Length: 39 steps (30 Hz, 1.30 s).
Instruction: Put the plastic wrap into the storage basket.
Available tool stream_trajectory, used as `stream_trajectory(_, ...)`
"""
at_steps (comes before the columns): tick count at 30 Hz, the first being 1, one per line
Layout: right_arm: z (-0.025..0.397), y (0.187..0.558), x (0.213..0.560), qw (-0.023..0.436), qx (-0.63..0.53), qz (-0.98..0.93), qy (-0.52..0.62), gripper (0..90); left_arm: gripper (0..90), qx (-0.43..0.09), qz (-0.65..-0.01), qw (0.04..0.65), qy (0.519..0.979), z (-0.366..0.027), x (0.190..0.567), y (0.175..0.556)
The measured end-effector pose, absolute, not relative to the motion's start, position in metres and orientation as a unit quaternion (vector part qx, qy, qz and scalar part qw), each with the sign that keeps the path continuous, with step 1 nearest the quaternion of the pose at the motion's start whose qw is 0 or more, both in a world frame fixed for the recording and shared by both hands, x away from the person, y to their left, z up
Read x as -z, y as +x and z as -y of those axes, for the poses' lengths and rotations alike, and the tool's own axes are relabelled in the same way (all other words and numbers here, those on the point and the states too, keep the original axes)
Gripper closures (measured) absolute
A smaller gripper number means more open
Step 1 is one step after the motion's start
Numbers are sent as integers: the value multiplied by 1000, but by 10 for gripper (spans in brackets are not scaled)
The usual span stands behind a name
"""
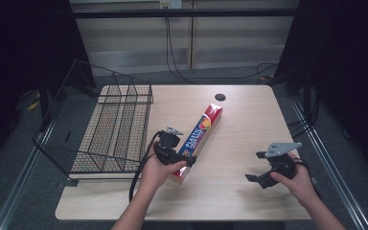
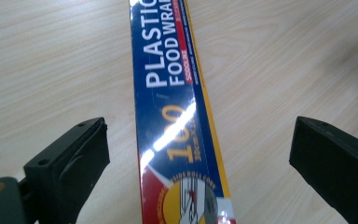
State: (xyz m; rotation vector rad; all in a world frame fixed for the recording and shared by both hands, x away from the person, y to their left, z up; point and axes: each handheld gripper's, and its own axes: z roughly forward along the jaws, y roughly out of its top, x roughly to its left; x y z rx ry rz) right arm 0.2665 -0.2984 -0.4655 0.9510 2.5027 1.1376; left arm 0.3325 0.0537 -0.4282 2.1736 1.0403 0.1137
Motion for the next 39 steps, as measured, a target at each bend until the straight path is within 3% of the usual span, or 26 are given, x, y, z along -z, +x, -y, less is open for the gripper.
stream_trajectory(18,302,267,468,121,-391,-852,326,32,64,-30,-415,335,845,-16,426,381)
stream_trajectory(39,303,267,469,117,-393,-853,323,34,95,-19,-427,302,852,2,433,419)
